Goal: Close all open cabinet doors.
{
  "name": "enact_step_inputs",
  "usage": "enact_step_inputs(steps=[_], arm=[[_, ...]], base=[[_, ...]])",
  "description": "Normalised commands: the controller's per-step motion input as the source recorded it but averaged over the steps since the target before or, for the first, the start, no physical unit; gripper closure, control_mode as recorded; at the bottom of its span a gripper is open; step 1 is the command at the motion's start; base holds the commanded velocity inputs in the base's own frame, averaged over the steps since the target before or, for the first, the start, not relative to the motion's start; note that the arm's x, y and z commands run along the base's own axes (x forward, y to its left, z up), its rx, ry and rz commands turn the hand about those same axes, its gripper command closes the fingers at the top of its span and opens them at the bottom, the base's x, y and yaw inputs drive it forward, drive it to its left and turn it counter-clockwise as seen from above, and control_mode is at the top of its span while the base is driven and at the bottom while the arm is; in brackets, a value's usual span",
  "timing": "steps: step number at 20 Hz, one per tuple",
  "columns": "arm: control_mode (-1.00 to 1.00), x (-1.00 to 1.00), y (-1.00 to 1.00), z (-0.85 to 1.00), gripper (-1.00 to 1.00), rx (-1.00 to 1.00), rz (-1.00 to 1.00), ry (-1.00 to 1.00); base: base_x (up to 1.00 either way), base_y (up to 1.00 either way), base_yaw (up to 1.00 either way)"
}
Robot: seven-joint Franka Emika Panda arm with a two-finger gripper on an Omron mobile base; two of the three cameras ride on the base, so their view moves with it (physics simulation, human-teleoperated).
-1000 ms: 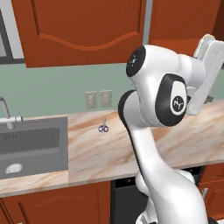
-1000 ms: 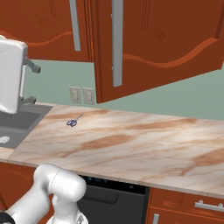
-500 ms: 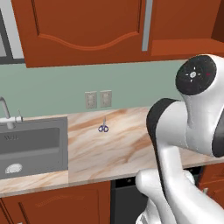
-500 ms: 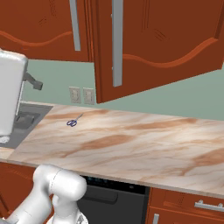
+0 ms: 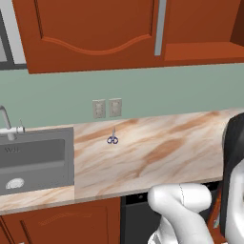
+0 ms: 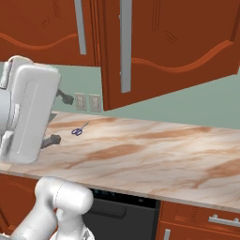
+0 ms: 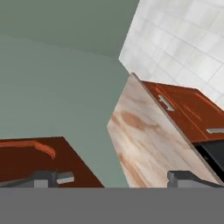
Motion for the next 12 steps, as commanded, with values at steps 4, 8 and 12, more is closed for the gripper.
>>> enact_step_inputs(steps=[4, 8, 12], arm=[[-1.0, 0.07, -0.46, -0.04, -1.0, 0.0, 0.16, 0.01], [-1.0, 0.25, -0.42, 0.0, -1.0, -0.01, 0.25, 0.04], [-1.0, 0.33, -0.39, 0.0, -1.0, 0.0, 0.28, 0.06]], base=[[0.0, 0.0, 0.0], [0.0, 0.0, 0.0], [0.0, 0.0, 0.0]])
